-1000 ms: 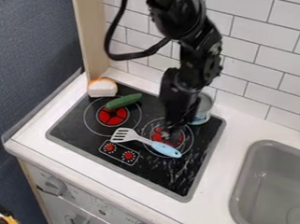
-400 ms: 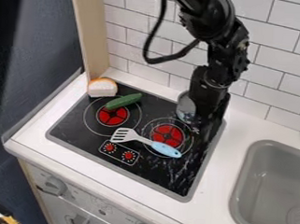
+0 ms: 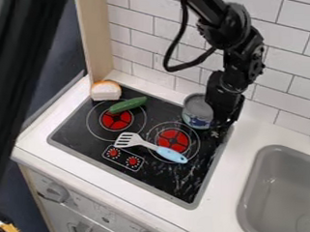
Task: Moved the can to the left burner
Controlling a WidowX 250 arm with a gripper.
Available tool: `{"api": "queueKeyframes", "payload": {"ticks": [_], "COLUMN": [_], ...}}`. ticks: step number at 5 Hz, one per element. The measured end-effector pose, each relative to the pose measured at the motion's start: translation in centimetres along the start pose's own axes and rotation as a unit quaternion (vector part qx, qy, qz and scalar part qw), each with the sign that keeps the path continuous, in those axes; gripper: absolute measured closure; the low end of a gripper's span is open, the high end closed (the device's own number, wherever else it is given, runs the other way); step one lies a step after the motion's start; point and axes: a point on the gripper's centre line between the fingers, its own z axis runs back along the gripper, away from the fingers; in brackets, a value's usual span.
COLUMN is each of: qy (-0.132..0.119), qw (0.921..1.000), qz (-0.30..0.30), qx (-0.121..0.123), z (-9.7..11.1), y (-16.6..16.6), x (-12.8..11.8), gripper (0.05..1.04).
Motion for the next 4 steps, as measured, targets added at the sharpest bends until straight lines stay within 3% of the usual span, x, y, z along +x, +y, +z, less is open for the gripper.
{"api": "queueKeyframes", "payload": {"ticks": [2, 4], "qy": [0.017, 0.016], "qw": [0.9992, 0.9961], "qz": [0.034, 0.085], "qx": [-0.012, -0.015], "z": [-0.7, -0.7], "y": [-2.2, -3.3], "x": [0.7, 2.9], "gripper": [0.083, 0.083]}}
